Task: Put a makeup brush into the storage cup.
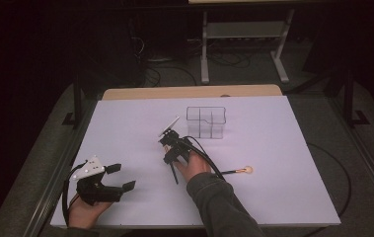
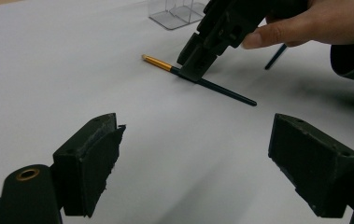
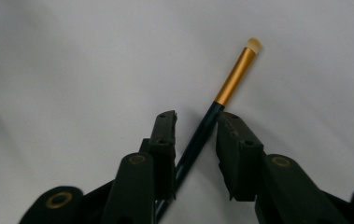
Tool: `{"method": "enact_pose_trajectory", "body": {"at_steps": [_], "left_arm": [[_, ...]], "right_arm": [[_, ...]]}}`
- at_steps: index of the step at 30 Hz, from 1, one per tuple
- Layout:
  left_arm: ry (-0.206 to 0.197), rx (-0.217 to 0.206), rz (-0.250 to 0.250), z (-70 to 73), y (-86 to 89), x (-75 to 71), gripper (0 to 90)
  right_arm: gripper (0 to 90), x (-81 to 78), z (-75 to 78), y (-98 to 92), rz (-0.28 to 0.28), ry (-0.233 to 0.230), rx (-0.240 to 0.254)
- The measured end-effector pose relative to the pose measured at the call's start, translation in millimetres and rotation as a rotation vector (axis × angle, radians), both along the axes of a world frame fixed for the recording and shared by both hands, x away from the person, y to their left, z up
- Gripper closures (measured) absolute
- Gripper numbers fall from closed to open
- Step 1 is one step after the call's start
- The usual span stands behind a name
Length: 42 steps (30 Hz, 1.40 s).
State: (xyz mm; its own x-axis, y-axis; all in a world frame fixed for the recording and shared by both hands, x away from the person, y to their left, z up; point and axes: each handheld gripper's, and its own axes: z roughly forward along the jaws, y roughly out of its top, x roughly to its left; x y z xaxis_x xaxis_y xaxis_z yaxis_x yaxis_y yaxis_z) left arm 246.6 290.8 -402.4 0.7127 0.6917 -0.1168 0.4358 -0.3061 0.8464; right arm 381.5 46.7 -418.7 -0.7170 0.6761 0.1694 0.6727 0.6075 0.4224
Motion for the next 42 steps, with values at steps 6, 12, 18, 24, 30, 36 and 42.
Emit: {"method": "enact_pose_trajectory", "body": {"at_steps": [6, 12, 18, 24, 30, 36, 42], "left_arm": [[0.0, -0.001, 0.001, 0.1, 0.0, 0.0, 15.8], [0.001, -0.001, -0.002, 0.1, -0.1, 0.0, 15.8], [0.002, 0.002, -0.002, 0.4, -0.2, 0.2, 15.8], [0.001, 0.003, -0.002, 0.4, -0.5, 0.1, 15.9], [0.001, 0.007, -0.006, 0.3, -0.6, 0.3, 16.0], [0.007, 0.002, -0.004, 0.0, -2.0, -0.2, 15.9], [0.005, 0.006, -0.006, 0.0, -0.5, 0.3, 16.0]], "right_arm": [[69.7, 1.0, -1.2, 0.8, -0.006, 0.002, -0.016], [71.7, 1.0, -2.5, 2.3, -0.001, 0.001, -0.032], [74.8, -0.6, -2.8, 7.5, 0.009, -0.005, -0.059], [79.2, -1.6, -3.2, 9.1, 0.012, -0.024, -0.086], [81.8, -2.2, -3.1, 10.8, 0.026, -0.037, -0.106], [82.4, -1.2, -3.2, 9.6, 0.047, -0.04, -0.104], [82.5, 1.6, -3.0, 6.7, 0.053, -0.022, -0.085]]}}
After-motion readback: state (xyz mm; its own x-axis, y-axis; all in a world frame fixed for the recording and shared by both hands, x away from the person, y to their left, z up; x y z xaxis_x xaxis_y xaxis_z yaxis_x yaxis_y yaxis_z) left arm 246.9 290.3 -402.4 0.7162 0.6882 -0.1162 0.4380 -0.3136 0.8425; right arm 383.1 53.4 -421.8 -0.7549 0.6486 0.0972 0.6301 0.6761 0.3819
